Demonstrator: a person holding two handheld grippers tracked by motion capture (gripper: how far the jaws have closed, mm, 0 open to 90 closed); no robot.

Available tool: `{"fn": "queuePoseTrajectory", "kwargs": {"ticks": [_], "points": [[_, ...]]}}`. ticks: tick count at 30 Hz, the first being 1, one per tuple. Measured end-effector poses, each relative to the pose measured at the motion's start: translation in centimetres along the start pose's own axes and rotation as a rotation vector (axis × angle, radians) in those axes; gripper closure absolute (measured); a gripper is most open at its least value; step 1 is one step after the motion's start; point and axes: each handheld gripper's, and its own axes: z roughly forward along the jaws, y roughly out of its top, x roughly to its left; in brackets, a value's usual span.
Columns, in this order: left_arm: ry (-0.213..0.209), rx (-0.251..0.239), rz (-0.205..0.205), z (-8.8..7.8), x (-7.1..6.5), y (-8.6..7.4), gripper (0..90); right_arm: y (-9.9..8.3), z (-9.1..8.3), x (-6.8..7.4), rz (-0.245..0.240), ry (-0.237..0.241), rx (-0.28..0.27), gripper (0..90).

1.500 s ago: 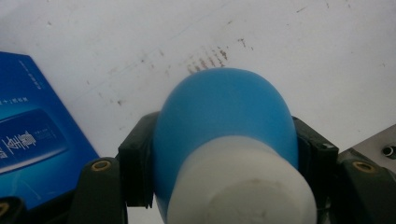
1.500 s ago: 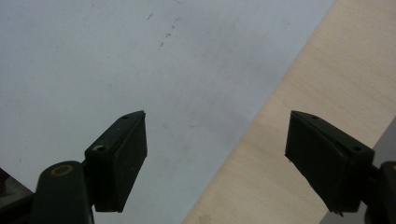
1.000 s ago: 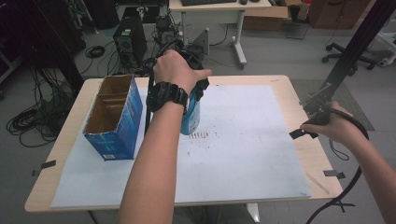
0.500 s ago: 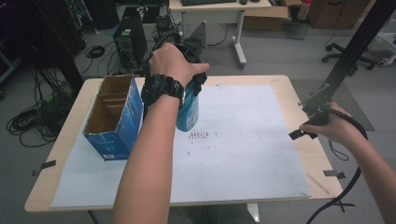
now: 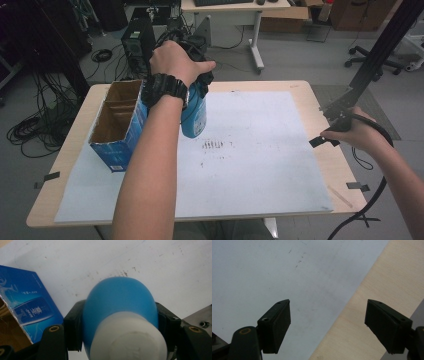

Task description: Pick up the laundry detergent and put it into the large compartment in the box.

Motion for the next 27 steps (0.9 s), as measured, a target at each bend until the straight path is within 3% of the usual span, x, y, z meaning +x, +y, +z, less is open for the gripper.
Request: {"fn": "queuePoseTrajectory", "kwargs": {"ticks": [15, 27], "points": [[0.020, -0.002, -0.046, -1.5, 2.5, -0.9, 37.3, 0.2, 0.1, -0.1, 0.000, -0.007, 0.007, 21.0], [0.011, -0.013, -0.082, -2.3, 4.6, -1.7, 37.3, 0.3, 0.2, 0.0, 0.001, -0.004, 0.011, 21.0]]}}
